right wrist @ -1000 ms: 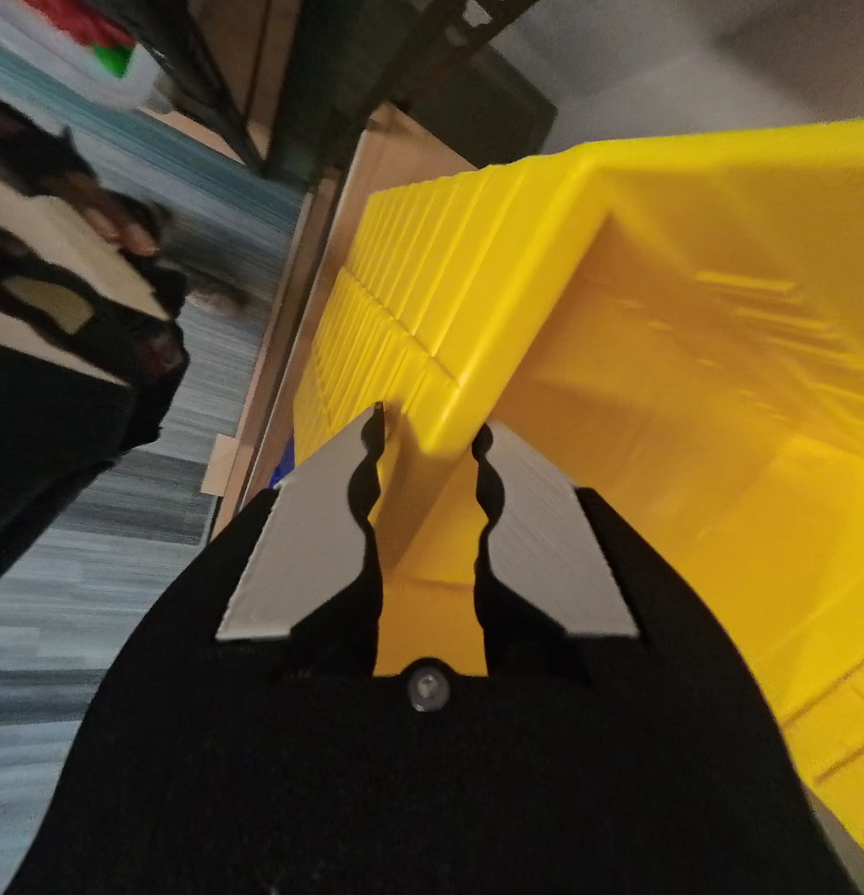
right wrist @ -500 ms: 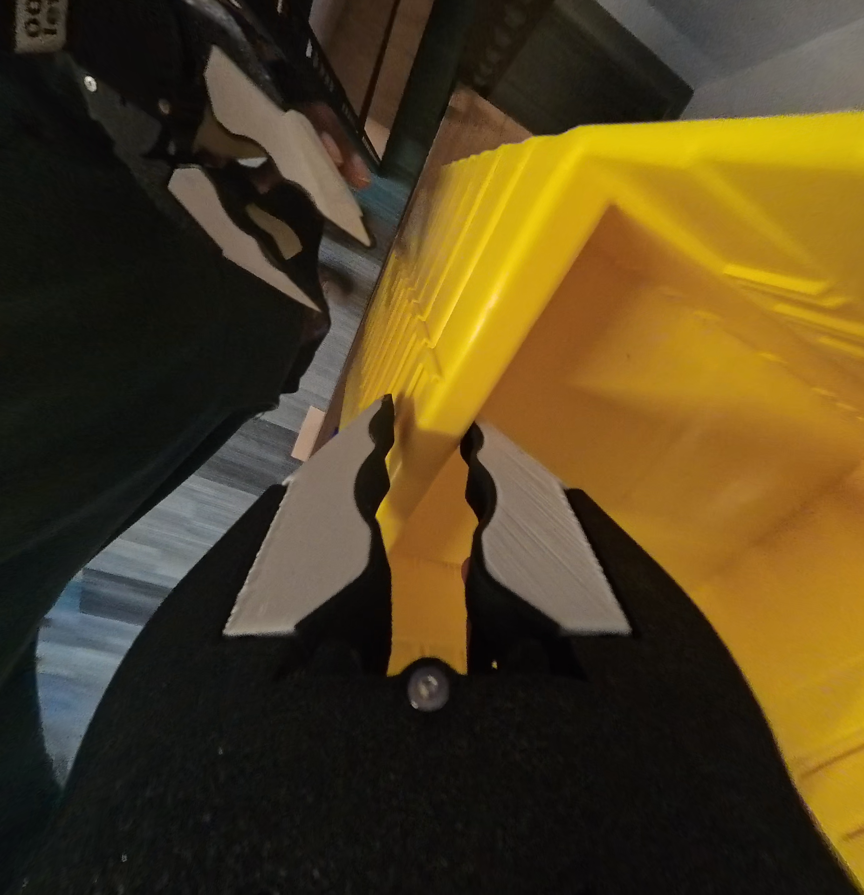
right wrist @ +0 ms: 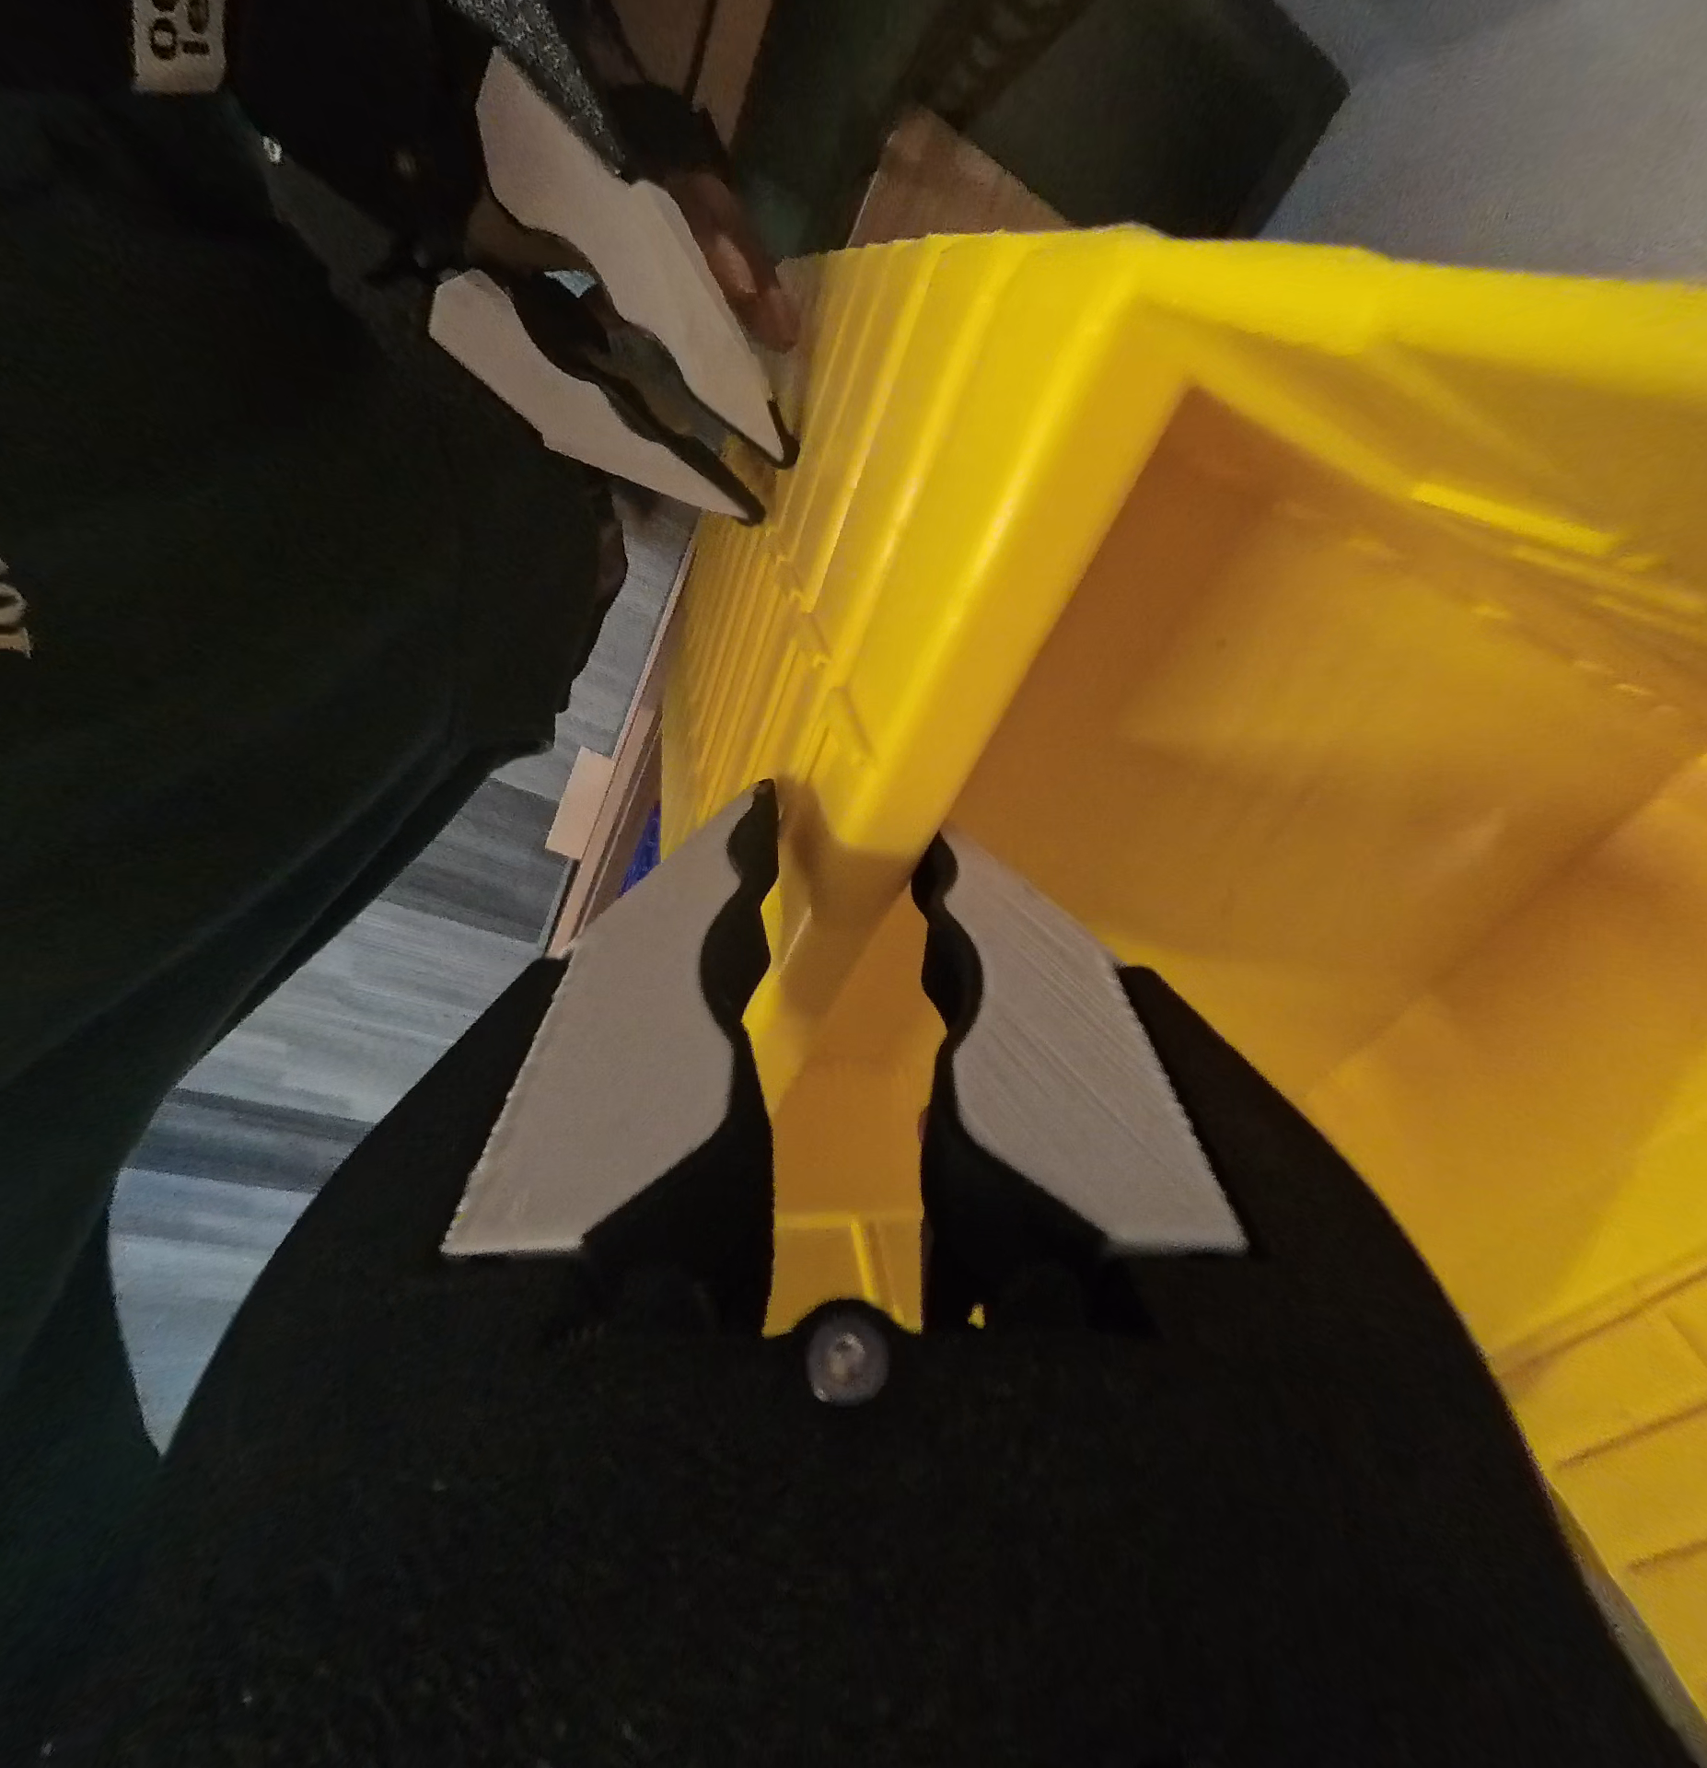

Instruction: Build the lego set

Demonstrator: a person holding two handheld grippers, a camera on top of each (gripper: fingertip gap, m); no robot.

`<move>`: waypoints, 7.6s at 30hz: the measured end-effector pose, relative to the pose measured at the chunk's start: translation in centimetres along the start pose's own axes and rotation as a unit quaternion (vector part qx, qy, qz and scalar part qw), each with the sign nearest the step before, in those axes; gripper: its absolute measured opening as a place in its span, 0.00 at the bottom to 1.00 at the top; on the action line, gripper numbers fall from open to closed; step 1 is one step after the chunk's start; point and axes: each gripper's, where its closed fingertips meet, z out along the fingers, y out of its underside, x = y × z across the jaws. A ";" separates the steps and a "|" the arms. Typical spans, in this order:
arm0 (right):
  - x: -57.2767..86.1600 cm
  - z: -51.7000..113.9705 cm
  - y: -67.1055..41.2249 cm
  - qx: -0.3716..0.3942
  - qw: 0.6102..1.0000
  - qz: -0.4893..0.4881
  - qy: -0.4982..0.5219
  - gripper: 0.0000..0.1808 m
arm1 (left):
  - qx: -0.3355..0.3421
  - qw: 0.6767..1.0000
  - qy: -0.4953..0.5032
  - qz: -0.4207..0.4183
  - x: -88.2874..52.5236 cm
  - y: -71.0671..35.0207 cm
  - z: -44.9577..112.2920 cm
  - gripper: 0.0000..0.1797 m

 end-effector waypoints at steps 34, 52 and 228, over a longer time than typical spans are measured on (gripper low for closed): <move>-17.8 -1.8 -0.4 0.129 0.955 -0.083 0.253 0.14 | -0.029 0.996 0.014 -0.080 6.7 -13.9 -13.6 0.34; -45.2 0.9 9.3 0.094 0.939 -0.014 0.330 0.14 | -0.156 0.982 0.077 -0.078 26.9 -16.6 -28.8 0.35; -2.2 -5.9 -1.3 -0.006 0.992 0.030 0.122 0.00 | -0.073 0.986 0.016 -0.146 -3.3 0.0 4.3 0.41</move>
